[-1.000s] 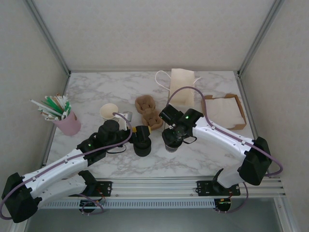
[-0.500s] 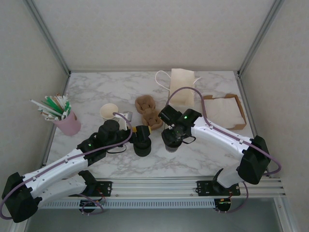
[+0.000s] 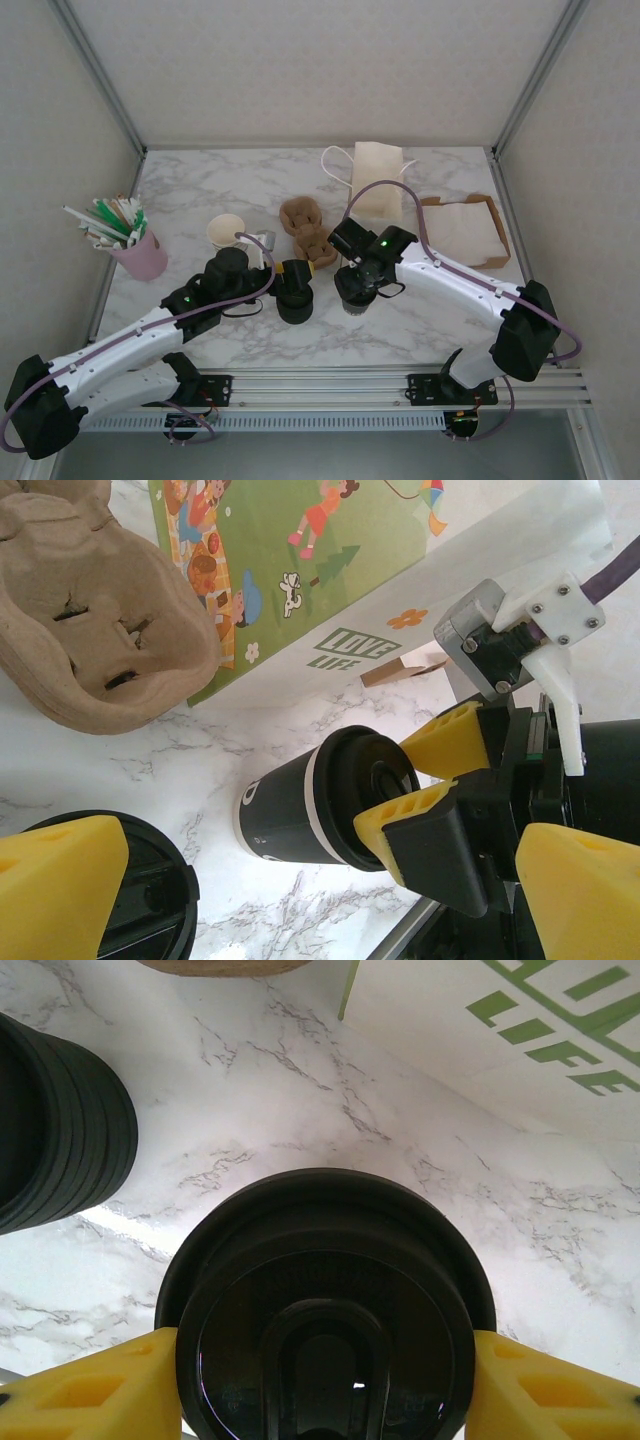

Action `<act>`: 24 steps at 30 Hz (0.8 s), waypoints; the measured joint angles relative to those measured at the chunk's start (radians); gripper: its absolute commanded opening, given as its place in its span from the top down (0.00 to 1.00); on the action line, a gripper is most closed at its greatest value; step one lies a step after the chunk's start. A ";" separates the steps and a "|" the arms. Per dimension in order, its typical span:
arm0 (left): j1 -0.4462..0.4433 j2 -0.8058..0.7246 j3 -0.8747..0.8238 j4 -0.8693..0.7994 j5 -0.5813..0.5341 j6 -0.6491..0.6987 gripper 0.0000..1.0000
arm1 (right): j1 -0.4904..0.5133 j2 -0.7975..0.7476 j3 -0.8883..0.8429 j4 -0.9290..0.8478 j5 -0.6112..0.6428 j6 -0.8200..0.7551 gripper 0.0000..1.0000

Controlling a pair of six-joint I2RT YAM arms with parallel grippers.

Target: Pack the takeout coffee

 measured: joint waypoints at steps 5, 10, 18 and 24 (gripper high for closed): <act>0.000 0.005 0.000 0.000 0.003 0.000 0.00 | 0.000 -0.002 -0.007 0.007 0.001 0.000 0.37; 0.000 0.006 0.000 0.000 0.005 -0.003 0.00 | 0.000 -0.015 -0.026 0.027 0.000 0.001 0.38; 0.000 0.013 0.000 0.001 0.014 -0.003 0.00 | 0.001 -0.042 -0.064 0.067 0.001 0.000 0.38; 0.000 0.014 0.000 0.001 0.014 -0.006 0.00 | 0.012 -0.049 -0.067 0.070 0.000 -0.004 0.38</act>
